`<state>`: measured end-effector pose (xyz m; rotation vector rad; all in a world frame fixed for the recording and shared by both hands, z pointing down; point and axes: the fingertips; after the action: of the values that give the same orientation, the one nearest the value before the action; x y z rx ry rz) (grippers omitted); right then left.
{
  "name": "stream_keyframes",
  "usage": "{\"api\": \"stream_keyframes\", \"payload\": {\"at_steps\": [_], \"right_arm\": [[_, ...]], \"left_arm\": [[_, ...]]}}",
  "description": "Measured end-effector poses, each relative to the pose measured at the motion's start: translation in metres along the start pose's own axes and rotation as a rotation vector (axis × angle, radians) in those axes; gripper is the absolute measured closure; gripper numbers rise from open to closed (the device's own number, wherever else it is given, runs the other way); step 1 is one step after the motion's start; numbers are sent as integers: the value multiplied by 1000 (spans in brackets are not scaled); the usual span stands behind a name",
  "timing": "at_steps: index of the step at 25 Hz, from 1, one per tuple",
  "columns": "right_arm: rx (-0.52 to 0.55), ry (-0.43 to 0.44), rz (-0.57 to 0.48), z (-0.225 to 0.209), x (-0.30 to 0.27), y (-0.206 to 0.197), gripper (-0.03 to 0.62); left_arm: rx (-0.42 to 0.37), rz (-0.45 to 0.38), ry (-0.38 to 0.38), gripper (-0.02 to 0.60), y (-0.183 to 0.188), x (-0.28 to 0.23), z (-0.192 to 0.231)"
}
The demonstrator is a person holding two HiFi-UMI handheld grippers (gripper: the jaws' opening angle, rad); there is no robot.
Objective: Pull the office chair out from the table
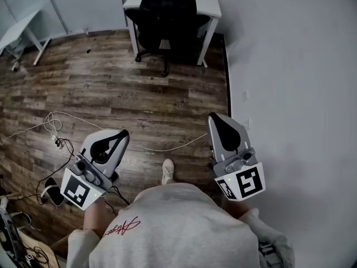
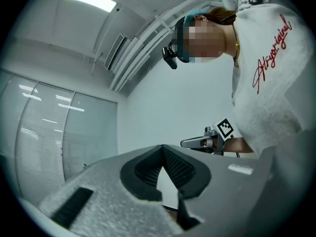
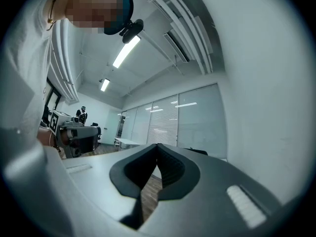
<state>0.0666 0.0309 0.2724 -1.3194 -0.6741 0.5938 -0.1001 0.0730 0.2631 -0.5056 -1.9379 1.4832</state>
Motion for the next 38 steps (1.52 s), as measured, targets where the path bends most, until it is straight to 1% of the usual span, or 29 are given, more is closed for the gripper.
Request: {"api": "stream_keyframes", "payload": {"at_steps": [2, 6, 10, 13, 16, 20, 23, 28, 32, 38], "right_arm": [[-2, 1, -6, -17, -12, 0, 595], [8, -10, -24, -41, -24, 2, 595], [27, -36, -13, -65, -28, -2, 595], [17, -50, -15, -90, -32, -8, 595], [13, -50, -8, -101, -34, -14, 595], [-16, -49, 3, -109, -40, -27, 595], [-33, -45, 11, -104, -42, -33, 595], [-27, -47, 5, -104, -48, -29, 595], [-10, -45, 0, -100, -52, -22, 595], [-4, -36, -3, -101, -62, -22, 595]], "left_arm": [[-7, 3, 4, 586, -4, -14, 11], [0, -22, 7, 586, -6, -36, 25], [10, -33, -16, 586, -11, -58, 26], [10, -22, -35, 586, -23, -82, 29], [19, -22, -35, 586, -28, -93, 31], [26, -15, -35, 586, -33, -101, 34], [29, 1, -43, 586, -36, -101, 34], [37, -9, -42, 586, -34, -98, 39], [38, -1, -54, 586, -33, -96, 41], [31, -11, -44, 586, -32, -99, 51]]}}
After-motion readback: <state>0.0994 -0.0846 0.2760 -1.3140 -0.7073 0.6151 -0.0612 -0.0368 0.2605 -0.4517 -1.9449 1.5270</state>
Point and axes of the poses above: the fingertips, and each gripper's own axes: x backward along the fingers, z to its left, y out of its top, and after that the axes turned 7 degrees about y, right-handed
